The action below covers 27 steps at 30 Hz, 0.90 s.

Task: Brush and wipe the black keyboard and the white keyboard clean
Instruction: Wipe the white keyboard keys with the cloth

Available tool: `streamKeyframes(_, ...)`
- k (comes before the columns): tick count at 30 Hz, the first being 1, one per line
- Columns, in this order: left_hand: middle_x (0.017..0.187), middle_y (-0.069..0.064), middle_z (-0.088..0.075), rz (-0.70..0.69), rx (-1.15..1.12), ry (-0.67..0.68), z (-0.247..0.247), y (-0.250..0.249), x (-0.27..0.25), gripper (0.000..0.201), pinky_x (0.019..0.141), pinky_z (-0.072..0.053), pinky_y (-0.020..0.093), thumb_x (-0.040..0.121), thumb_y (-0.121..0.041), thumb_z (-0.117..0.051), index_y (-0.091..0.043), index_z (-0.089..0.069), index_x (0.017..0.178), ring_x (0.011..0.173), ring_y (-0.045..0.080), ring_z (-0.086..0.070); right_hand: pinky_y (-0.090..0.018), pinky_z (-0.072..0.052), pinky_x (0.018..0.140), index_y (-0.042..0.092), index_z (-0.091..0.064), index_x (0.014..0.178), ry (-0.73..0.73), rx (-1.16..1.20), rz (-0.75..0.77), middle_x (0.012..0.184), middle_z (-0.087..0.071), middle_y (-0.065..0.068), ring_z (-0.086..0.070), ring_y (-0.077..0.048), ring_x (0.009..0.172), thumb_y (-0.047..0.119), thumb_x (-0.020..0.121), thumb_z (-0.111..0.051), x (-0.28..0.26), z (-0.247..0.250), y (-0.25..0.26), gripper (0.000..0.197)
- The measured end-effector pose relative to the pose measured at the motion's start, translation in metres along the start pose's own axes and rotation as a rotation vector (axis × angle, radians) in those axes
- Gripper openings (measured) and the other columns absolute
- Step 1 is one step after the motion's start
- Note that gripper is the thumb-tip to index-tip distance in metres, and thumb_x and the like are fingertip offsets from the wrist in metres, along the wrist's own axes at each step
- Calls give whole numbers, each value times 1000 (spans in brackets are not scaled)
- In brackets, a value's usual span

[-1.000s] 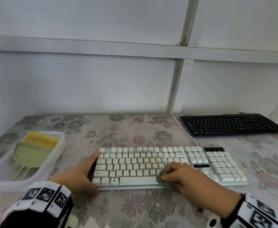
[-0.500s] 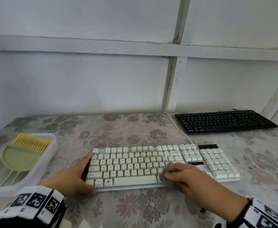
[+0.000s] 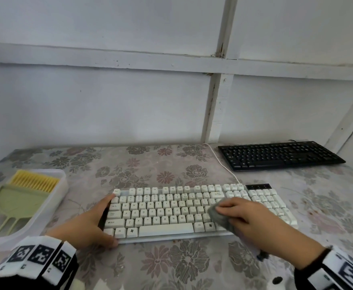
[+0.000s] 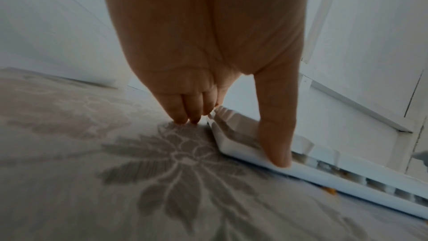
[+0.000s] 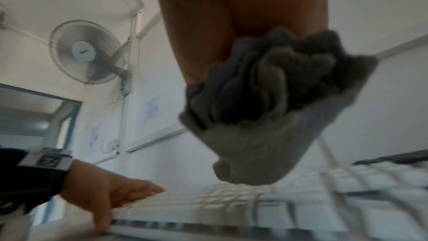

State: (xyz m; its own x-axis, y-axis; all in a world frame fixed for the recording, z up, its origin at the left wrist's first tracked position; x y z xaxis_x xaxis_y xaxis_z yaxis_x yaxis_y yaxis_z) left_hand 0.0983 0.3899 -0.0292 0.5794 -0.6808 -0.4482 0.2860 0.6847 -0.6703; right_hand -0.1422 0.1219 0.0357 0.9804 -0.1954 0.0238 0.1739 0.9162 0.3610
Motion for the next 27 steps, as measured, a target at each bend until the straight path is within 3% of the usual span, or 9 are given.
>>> streamKeyframes(2, 139, -13, -41, 4, -7, -1, -1, 1, 1, 136, 109, -37, 35, 38, -41, -83, -44, 0, 145, 122, 9, -47, 8, -17, 87, 27, -57, 129, 44, -24, 83, 132, -45, 25, -39, 9, 113, 17, 96, -45, 9, -8, 16, 36)
streamKeyframes(3, 139, -13, -41, 0, -13, -5, -1, 2, 1, 135, 109, -37, 35, 38, -41, -84, -44, -1, 145, 122, 9, -47, 5, -20, 90, 25, -58, 128, 70, -34, 110, 134, -45, 23, -41, 5, 117, 14, 96, -46, 11, -14, 22, 36)
streamKeyframes(6, 144, -13, -36, -37, -17, -13, 0, 3, 3, 136, 111, -34, 35, 38, -41, -85, -41, -1, 146, 128, 10, -42, -20, -35, 98, 20, -62, 119, 130, -97, 123, 132, -50, 13, -47, -8, 117, 8, 92, -48, 10, -25, 26, 33)
streamKeyframes(12, 144, -14, -35, -35, -8, -20, 0, 8, 6, 138, 112, -33, 36, 39, -42, -85, -40, -1, 147, 128, 9, -41, -26, -41, 94, 20, -66, 113, 98, -157, 4, 125, -57, 10, -52, -9, 113, 8, 89, -51, -10, -17, -5, 31)
streamKeyframes(16, 144, -13, -36, -36, -12, -21, 1, 9, 7, 138, 111, -33, 36, 38, -42, -86, -41, -2, 147, 128, 10, -42, -25, -42, 85, 17, -69, 101, 82, -187, -26, 114, -61, 13, -54, -7, 100, 9, 89, -50, -15, -15, -24, 24)
streamKeyframes(20, 143, -14, -37, -30, 0, -24, 1, 10, 8, 138, 111, -33, 35, 38, -43, -85, -41, -1, 147, 127, 9, -42, -14, -25, 69, 18, -64, 88, 7, -268, -110, 96, -55, 24, -48, -3, 83, 3, 84, -49, -16, -13, -51, 22)
streamKeyframes(23, 145, -14, -35, -44, -15, -14, 1, 11, 9, 139, 112, -32, 36, 37, -43, -86, -40, -2, 147, 129, 9, -40, -13, -31, 69, 16, -63, 87, 19, -246, -66, 95, -58, 19, -49, 0, 82, 7, 88, -49, -16, -12, -46, 17)
streamKeyframes(25, 145, -13, -35, -47, -28, -9, 1, 11, 9, 140, 113, -31, 36, 36, -43, -86, -37, -2, 148, 129, 10, -40, -12, -32, 67, 20, -63, 84, 57, -222, -42, 95, -57, 19, -46, 4, 77, 7, 88, -51, -19, -13, -43, 19)
streamKeyframes(27, 144, -13, -36, -54, -35, -8, 2, 11, 9, 140, 113, -31, 36, 36, -43, -86, -37, -2, 148, 128, 10, -41, -12, -34, 72, 24, -66, 90, 54, -199, -73, 101, -57, 23, -48, 4, 82, 8, 88, -53, -23, -13, -50, 20)
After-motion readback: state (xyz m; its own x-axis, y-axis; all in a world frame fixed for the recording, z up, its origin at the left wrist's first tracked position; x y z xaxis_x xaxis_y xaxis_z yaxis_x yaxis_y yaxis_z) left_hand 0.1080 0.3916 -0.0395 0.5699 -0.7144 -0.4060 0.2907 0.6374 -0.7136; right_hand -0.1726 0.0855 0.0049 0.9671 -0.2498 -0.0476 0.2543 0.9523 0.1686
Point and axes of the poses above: each hand's wrist, its own x-axis towards the middle knuckle, its own z-axis out of the back of the hand, y = z × x, the point moved 1 cm from there along x, towards the middle knuckle
